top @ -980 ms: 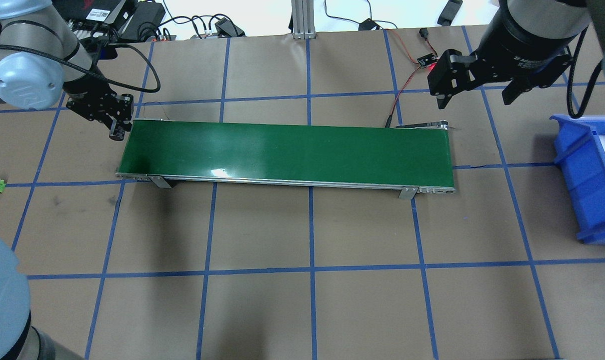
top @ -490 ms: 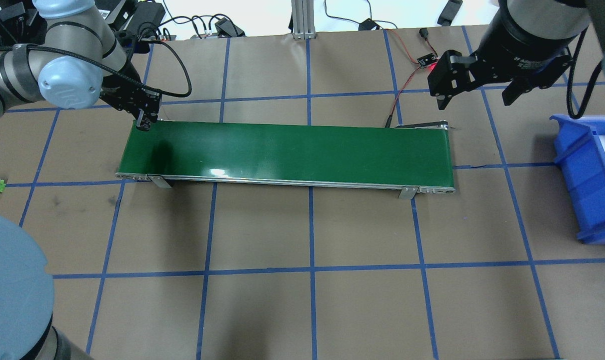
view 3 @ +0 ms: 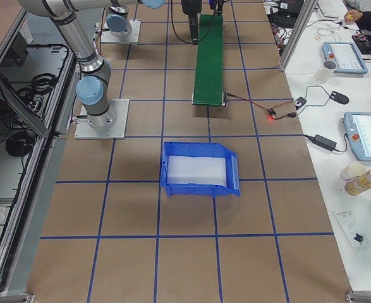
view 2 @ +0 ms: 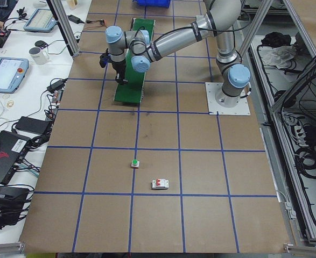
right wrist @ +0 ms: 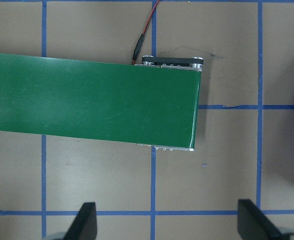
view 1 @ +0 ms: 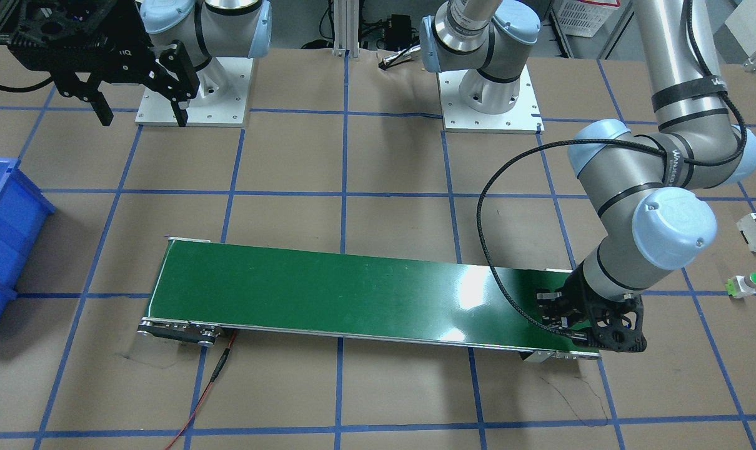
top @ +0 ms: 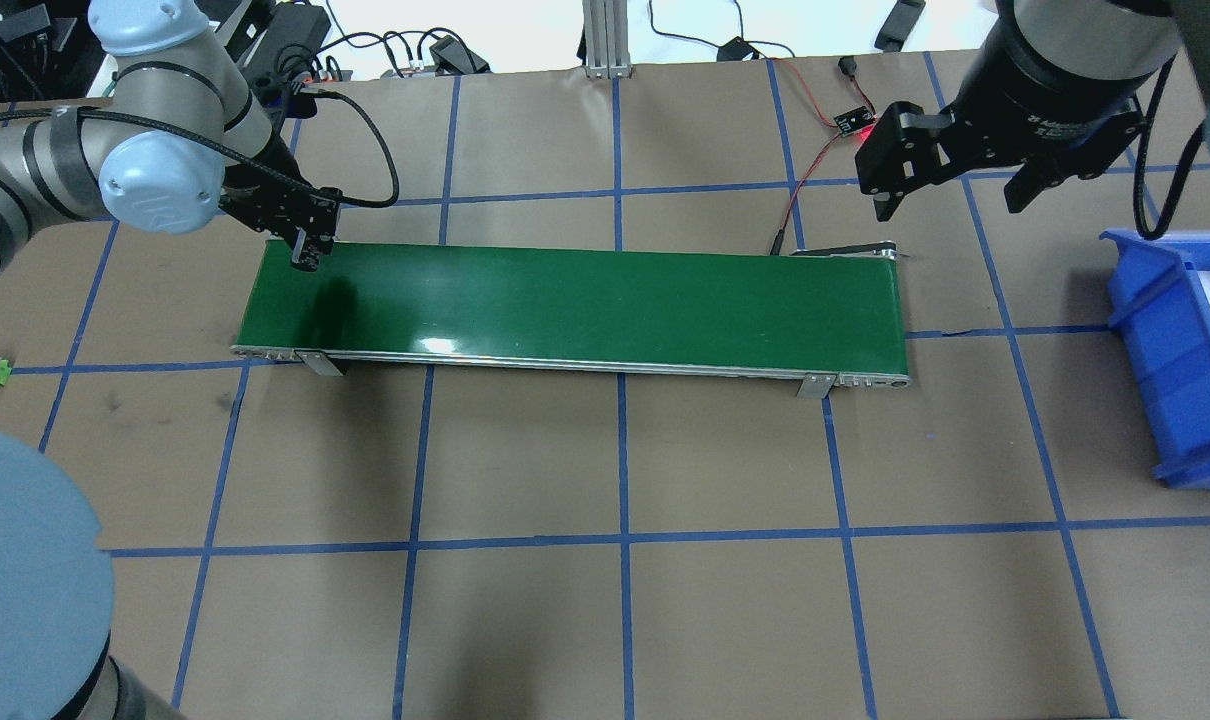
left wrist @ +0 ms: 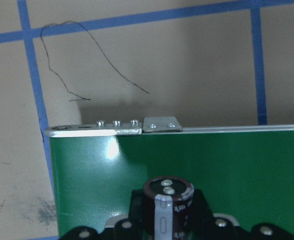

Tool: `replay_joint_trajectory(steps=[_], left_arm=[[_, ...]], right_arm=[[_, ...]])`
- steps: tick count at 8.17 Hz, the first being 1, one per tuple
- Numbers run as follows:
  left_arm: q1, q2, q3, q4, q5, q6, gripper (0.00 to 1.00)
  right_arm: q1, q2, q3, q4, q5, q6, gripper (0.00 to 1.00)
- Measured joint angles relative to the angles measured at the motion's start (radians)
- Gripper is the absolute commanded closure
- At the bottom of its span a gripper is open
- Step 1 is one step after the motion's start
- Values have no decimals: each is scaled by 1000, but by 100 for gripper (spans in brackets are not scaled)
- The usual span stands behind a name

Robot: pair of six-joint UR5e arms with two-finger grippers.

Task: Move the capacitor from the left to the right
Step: 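Lift the capacitor with the left gripper and carry it over the belt, then lower the capacitor onto the green belt and open the left gripper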

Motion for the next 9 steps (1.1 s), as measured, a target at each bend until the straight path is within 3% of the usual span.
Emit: replay_joint_trajectory(steps=[5,6,7,9], left_arm=[[-1,-1,-65,0,-39,-7,100],[-1,-3,-68,1,-43,-8,48],[-1,-4,-68,10,-47,-8,21],[-1,-21,-72,80,-99,-22,8]], right_arm=[[0,0,0,1,1,0,0],[0,0,0,0,1,0,0],[0,0,1,0,2,0,0],[0,0,0,1,2,0,0]])
